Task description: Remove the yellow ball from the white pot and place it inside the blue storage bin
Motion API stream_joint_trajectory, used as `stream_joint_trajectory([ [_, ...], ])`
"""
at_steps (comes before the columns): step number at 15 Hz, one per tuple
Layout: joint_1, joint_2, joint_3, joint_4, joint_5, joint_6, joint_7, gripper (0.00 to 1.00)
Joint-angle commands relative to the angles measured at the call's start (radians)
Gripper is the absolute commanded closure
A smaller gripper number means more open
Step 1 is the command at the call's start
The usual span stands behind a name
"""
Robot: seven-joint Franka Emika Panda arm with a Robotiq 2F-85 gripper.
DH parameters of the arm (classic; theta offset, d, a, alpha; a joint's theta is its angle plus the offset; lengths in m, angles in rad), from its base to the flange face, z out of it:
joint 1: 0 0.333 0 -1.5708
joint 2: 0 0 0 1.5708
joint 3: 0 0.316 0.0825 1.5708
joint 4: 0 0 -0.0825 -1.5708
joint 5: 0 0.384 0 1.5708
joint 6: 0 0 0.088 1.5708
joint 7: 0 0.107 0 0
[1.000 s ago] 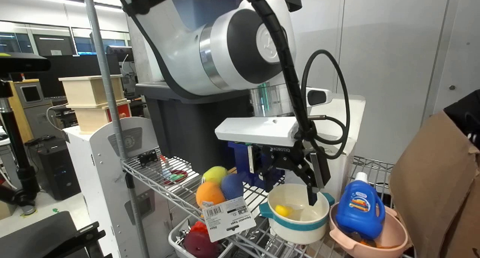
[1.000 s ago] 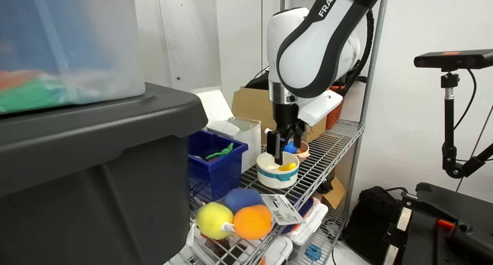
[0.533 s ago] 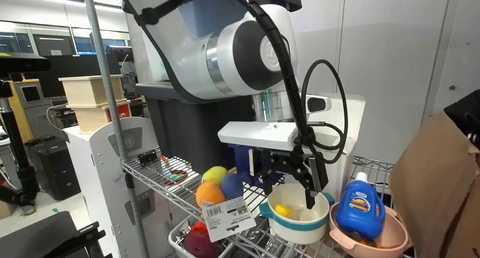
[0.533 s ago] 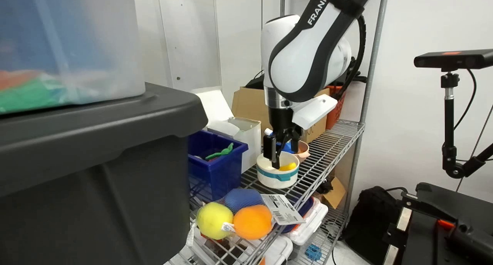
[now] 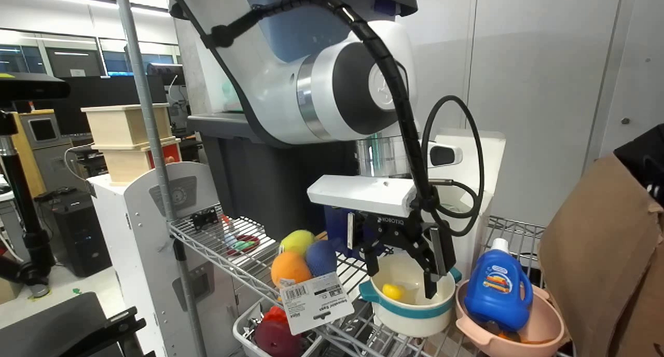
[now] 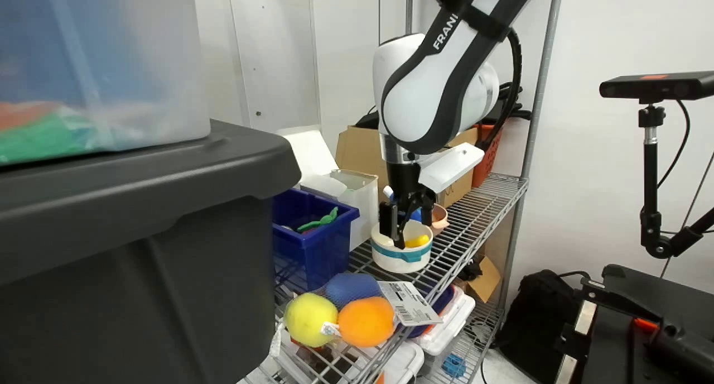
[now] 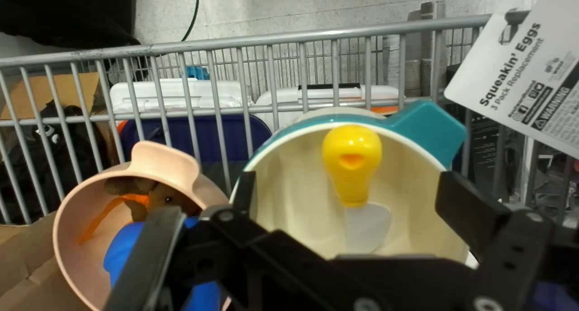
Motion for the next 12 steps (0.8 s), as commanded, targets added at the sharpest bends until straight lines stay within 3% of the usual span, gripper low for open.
stream_joint_trajectory([
  [1,-0.012,0.023,0.014,0.039,0.029,-0.041,-0.017,0.0],
  [12,-0.031,0.023,0.033,0.071,0.061,-0.107,-0.038,0.0],
])
